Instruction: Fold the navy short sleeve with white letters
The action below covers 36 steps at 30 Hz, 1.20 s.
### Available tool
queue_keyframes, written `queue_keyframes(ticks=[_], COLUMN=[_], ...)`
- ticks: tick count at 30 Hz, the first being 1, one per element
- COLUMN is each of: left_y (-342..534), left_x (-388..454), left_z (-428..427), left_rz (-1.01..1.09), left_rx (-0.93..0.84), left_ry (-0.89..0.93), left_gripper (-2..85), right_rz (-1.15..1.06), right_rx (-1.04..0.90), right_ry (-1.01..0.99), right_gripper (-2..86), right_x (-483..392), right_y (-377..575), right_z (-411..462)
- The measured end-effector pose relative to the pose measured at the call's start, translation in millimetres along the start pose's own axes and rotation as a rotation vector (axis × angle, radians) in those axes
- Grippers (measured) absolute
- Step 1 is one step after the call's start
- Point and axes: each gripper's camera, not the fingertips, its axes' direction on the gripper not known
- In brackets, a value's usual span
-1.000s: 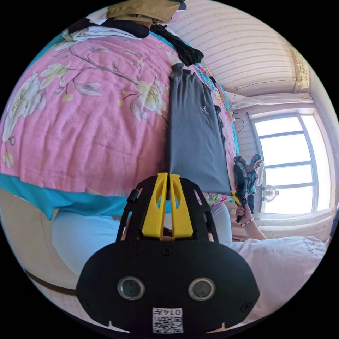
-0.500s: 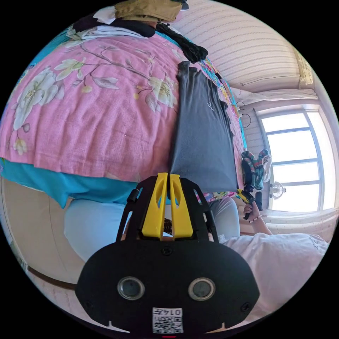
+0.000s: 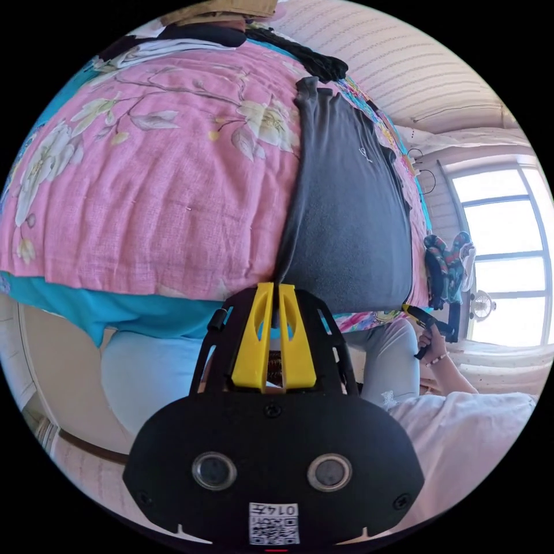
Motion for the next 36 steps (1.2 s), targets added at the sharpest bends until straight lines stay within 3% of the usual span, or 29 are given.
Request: queue_keyframes(ticks=[6, 13, 19, 26, 30, 36], left_y=[23.7, 59.0, 108.9, 175.4, 193.6, 187.4], left_x=[15.1, 31.9, 65.7, 152.8, 192.5, 240.2], left_z=[-2.6, -11.4, -29.5, -47.2, -37.4, 2.4], left_rz=[0.073, 0.096, 0.223, 0.546, 0.660, 0.815], left_rx=[0.042, 0.128, 0.262, 0.566, 0.654, 0.625], left_ry=[-0.051, -0.040, -0.052, -0.290, -0.167, -0.018], left_gripper=[5.1, 5.5, 7.6, 8.2, 8.3, 6.8], right_rz=[-0.153, -0.121, -0.124, -0.344, -0.438, -0.473], right_rx=[-0.005, 0.000, 0.172, 0.550, 0.699, 0.683], right_ry=[0.258, 0.225, 0.216, 0.377, 0.368, 0.264], right_gripper=[1.0, 1.8, 5.2, 9.1, 11.0, 10.5], right_x=[-56.4, -70.5, -81.8, -135.8, -159.1, -161.3], right_y=[16.5, 37.3, 84.6, 158.4, 191.9, 194.6], right_z=[14.2, 12.1, -19.6, -67.4, -78.2, -75.3])
